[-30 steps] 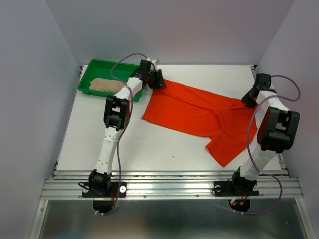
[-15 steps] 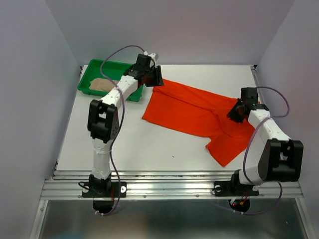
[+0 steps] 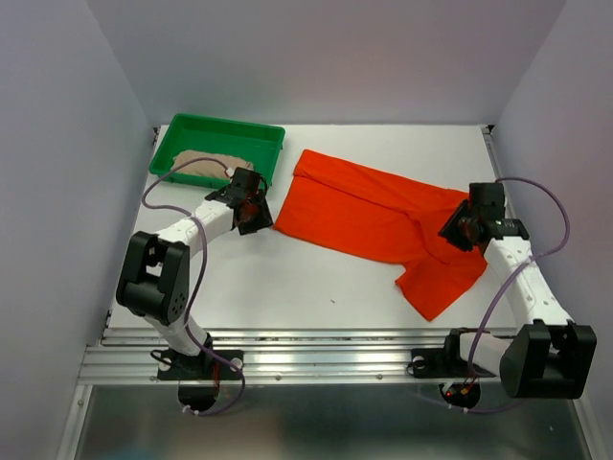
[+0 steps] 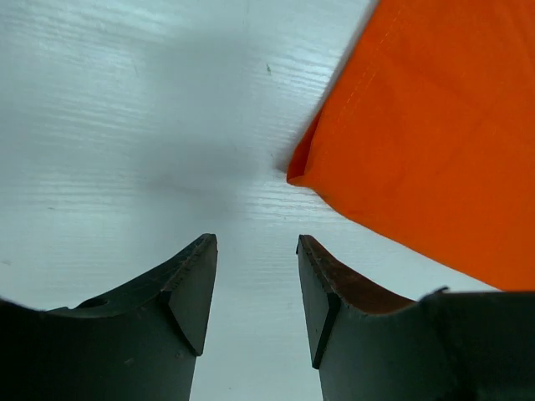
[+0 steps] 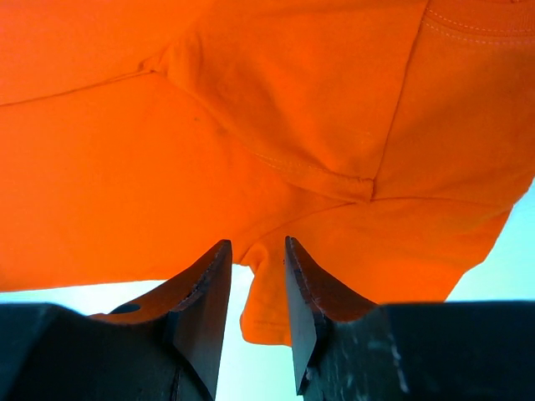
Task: Roll the t-shirts
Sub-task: Fold the T-shirt at the center of the board.
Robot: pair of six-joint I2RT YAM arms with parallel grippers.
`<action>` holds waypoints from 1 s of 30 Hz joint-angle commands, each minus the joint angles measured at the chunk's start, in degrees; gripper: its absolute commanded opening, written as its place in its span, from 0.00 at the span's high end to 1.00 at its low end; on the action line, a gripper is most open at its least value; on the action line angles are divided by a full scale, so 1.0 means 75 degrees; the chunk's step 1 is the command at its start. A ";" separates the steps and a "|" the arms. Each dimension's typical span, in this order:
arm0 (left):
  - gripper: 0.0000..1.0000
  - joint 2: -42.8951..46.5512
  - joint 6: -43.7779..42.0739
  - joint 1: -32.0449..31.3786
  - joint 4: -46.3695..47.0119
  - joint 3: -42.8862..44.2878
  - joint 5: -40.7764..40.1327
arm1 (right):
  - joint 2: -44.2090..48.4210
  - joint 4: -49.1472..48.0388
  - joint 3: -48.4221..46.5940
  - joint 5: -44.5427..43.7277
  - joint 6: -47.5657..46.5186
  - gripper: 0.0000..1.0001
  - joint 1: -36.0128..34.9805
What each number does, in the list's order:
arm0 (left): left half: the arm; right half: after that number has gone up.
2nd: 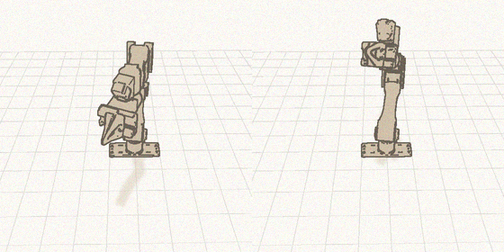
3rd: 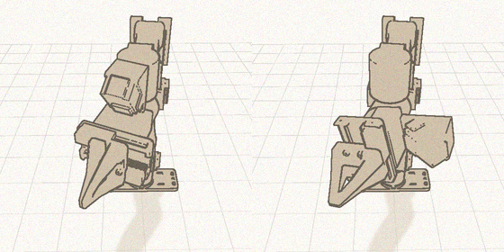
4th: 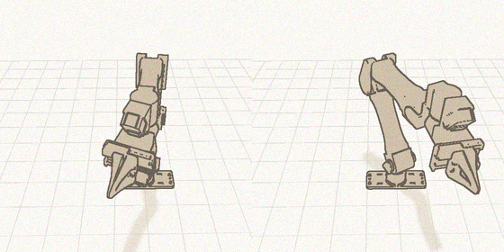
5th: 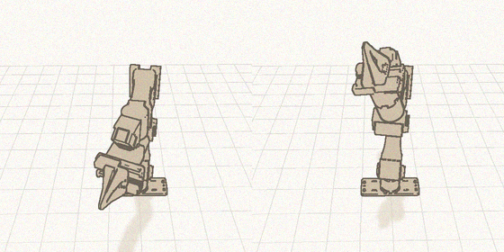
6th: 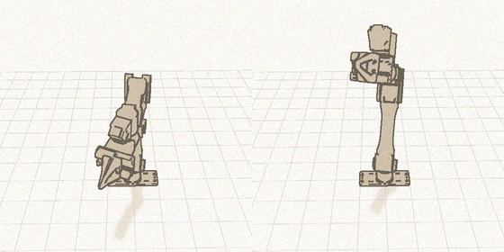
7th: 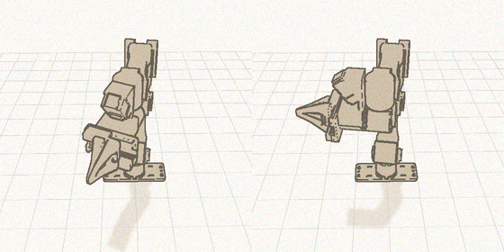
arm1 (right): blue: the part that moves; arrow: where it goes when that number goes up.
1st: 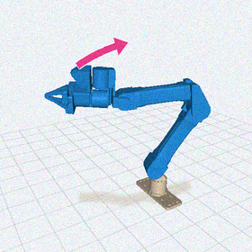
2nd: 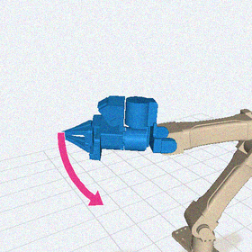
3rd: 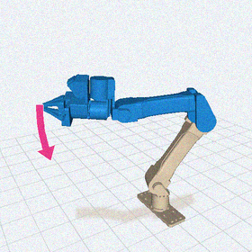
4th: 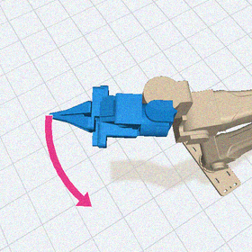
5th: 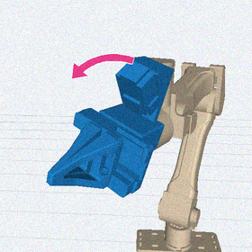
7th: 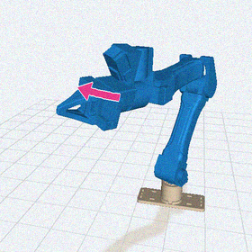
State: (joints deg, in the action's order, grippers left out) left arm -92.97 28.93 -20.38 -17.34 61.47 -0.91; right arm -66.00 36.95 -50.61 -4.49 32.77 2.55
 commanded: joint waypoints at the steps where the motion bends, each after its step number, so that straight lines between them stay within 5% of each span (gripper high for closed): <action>1: 0.46 0.0068 0.0561 -0.0013 0.0917 -0.0215 -0.0196 | 0.0373 0.0311 0.0010 -0.0010 -0.0139 0.62 -0.0058; 10: 0.39 -0.0354 0.0818 -0.0025 0.1901 -0.0696 0.0519 | 0.0749 0.0897 -0.0108 -0.0175 -0.0245 0.61 -0.0058; 19: 0.45 -0.0835 0.0924 -0.0036 0.2043 -0.0661 0.0835 | 0.0855 0.1612 -0.0247 -0.0128 -0.0058 0.55 -0.0058; 22: 0.53 -0.0952 0.0901 -0.0071 0.2043 -0.0498 0.0941 | 0.0656 0.2068 -0.0506 -0.0186 0.0293 0.39 -0.0058; 23: 0.61 -0.0998 0.0901 -0.0083 0.1997 -0.0404 0.0953 | 0.0597 0.2220 -0.0460 -0.0105 0.0375 0.31 -0.0058; 27: 0.99 -0.1010 0.0796 -0.0095 0.1844 -0.0263 0.0953 | 0.0514 0.2503 -0.0097 0.0060 0.0809 0.28 -0.0058; 30: 1.00 -0.0929 0.0678 -0.0095 0.1645 -0.0169 0.1023 | 0.0725 0.2877 0.0115 0.0165 0.1160 0.27 -0.0058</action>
State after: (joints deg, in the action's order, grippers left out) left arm -100.77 35.38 -20.67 -3.49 57.58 6.02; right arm -62.24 53.23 -50.92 -4.25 37.39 2.55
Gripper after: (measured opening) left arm 0.020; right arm 0.726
